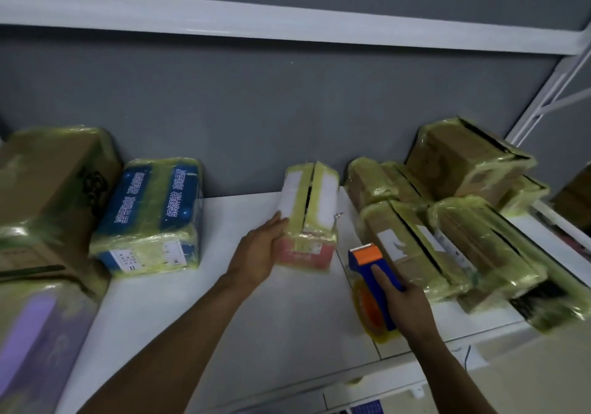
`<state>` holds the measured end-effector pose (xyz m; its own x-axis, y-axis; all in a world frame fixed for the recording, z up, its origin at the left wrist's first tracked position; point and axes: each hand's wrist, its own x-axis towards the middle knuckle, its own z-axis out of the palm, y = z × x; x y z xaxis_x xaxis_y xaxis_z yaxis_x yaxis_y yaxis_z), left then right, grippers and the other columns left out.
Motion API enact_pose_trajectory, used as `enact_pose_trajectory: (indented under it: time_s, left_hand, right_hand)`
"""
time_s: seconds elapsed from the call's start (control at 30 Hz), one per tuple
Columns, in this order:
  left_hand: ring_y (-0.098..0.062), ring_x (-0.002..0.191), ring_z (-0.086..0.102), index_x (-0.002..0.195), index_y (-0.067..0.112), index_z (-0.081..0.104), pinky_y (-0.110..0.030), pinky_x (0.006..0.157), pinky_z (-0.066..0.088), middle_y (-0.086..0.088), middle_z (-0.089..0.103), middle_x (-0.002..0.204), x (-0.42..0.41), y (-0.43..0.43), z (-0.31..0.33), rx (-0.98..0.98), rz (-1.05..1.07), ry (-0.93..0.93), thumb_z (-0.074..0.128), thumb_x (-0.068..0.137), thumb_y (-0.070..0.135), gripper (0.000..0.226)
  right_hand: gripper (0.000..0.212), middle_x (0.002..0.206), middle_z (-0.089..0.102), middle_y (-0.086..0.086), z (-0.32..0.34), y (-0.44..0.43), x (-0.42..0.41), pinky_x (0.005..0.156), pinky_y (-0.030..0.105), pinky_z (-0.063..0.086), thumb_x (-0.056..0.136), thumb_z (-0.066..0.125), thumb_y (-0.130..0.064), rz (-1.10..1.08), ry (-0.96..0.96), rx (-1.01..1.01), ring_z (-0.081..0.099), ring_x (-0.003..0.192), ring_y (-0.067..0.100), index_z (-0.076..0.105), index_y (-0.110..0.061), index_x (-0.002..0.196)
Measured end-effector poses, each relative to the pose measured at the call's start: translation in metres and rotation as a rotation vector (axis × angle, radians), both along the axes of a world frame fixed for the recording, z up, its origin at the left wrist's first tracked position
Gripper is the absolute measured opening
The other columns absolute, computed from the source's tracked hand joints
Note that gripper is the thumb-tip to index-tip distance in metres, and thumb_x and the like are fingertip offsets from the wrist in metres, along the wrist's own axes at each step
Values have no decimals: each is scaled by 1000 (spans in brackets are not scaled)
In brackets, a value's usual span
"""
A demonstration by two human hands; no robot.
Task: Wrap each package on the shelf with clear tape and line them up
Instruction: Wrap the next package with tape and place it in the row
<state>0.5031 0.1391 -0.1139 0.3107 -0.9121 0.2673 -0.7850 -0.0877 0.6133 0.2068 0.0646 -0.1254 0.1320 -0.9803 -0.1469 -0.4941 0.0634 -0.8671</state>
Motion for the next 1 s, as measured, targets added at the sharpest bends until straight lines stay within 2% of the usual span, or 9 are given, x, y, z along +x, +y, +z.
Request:
enact_pose_trajectory:
  time_s: [0.1, 0.23, 0.3, 0.37, 0.43, 0.57, 0.7, 0.83, 1.0]
  left_hand:
    - [-17, 144, 41, 149, 21, 50, -35, 119, 34, 6, 44, 156, 22, 50, -10, -28, 25, -16, 59, 101, 16, 49]
    - [-21, 143, 44, 145, 15, 55, -48, 114, 43, 4, 52, 149, 20, 94, -9, -310, 299, 89, 54, 102, 16, 43]
    - [-19, 146, 38, 147, 20, 53, -48, 116, 38, 9, 47, 152, 4, 92, -2, -328, 294, 128, 53, 101, 41, 51]
    - [-17, 151, 26, 151, 28, 44, -42, 121, 27, 11, 37, 159, -11, 80, 5, -197, 239, 53, 54, 89, 72, 77]
    - [-20, 151, 20, 154, 29, 34, -42, 122, 22, 6, 30, 163, -18, 70, 7, -29, 224, -73, 54, 79, 83, 95]
    - [-18, 147, 21, 152, 25, 35, -41, 120, 28, 6, 33, 160, -13, 77, 2, 11, 246, -22, 62, 79, 77, 94]
    - [-7, 142, 31, 149, 33, 42, -31, 115, 36, 19, 38, 153, 6, 104, 1, 5, 122, -39, 70, 72, 72, 91]
    - [13, 131, 34, 147, 42, 46, -15, 109, 32, 42, 35, 139, 18, 144, 9, -28, -5, 2, 77, 69, 66, 88]
    - [15, 138, 28, 149, 46, 40, -12, 116, 26, 43, 30, 146, 27, 187, 13, 13, -125, 35, 83, 67, 66, 95]
  right_hand:
    - [64, 55, 67, 0, -1, 3, 2, 53, 26, 42, 78, 61, -73, -4, 16, -25, 62, 47, 8, 70, -10, 76]
    - [63, 57, 68, 6, 1, 12, 10, 53, 29, 44, 81, 68, -69, 8, 61, -31, 66, 55, 21, 69, -7, 72]
    - [63, 54, 66, 4, 0, 16, 15, 51, 27, 42, 81, 70, -68, 15, 69, -48, 65, 52, 18, 69, -6, 71]
    - [65, 56, 66, 5, 1, 19, 17, 50, 25, 41, 82, 70, -67, 14, 81, -69, 63, 49, 14, 69, -3, 72]
    - [61, 60, 68, 3, 5, 22, 17, 51, 23, 41, 83, 71, -64, 29, 87, -79, 64, 52, 11, 70, -3, 77]
    - [60, 57, 69, -2, 16, 40, 18, 53, 26, 43, 76, 68, -69, 37, 25, -76, 65, 52, 5, 71, -9, 74]
    - [63, 53, 66, -2, 46, 56, 32, 53, 27, 41, 75, 64, -73, 93, -24, -165, 60, 45, 6, 63, -11, 63]
    - [69, 50, 55, 2, 87, 70, 57, 48, 17, 38, 86, 61, -76, 255, -46, -328, 49, 41, 7, 54, -12, 63]
    - [68, 47, 45, -5, 121, 78, 93, 48, 22, 33, 91, 58, -73, 486, -8, -356, 43, 42, 12, 47, -14, 59]
